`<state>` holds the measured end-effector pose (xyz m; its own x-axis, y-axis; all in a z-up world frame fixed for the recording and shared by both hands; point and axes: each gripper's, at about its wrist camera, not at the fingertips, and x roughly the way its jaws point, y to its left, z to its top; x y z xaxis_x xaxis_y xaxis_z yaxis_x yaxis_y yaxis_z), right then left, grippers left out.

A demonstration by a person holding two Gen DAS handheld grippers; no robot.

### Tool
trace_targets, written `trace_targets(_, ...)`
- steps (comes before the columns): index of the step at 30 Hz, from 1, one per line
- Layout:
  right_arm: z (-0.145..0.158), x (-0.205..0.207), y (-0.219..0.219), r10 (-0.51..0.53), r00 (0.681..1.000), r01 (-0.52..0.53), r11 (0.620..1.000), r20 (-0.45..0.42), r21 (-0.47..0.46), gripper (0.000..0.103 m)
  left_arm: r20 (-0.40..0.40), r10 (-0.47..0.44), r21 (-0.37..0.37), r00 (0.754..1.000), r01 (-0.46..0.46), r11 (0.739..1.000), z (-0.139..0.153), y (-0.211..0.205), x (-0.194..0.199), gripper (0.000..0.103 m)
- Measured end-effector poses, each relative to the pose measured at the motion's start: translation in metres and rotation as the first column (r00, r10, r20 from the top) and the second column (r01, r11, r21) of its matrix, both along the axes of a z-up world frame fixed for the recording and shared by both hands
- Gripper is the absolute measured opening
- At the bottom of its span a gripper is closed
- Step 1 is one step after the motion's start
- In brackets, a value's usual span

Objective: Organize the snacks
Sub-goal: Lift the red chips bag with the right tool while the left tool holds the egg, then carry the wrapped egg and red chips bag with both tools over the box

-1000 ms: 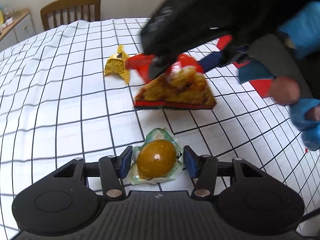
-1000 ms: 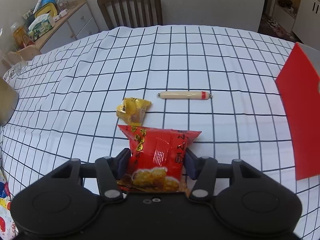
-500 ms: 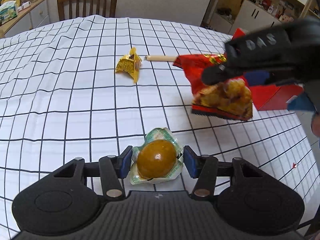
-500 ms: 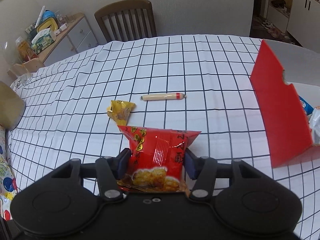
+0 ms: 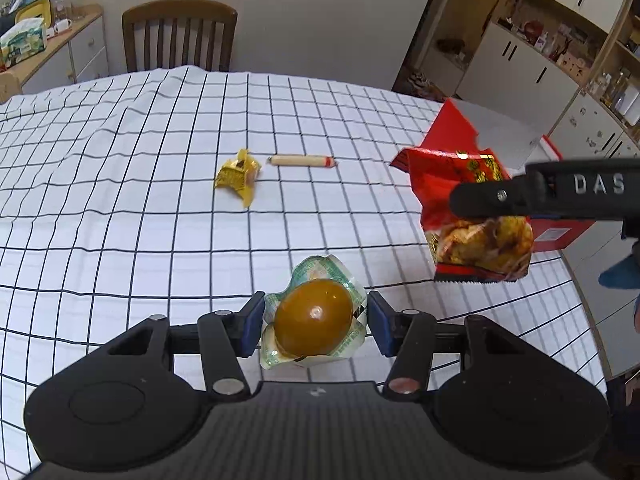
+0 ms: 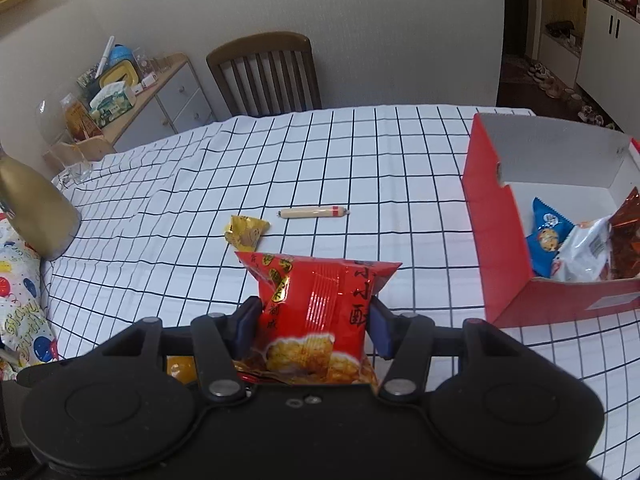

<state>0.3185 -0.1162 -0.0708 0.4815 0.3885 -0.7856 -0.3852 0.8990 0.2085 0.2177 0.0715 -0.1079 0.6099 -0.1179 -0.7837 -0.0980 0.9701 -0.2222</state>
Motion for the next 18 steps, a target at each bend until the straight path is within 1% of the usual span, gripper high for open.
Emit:
trace_targets(10,0.02,-0.007,-0.048,0.005,0.999,-0.006,1.0,0.043,0.027,0.055,0.033,0.007,0.005,0.999,-0.007,1.0,0.035,-0.038,0.009,0.053)
trace_targets(18,0.029,-0.004,-0.094,-0.01,0.997,0.007,0.999,0.076,0.042,0.055,0.059,-0.003,0.013,0.998,0.003,1.0,0.057,-0.076,0.027,0.053)
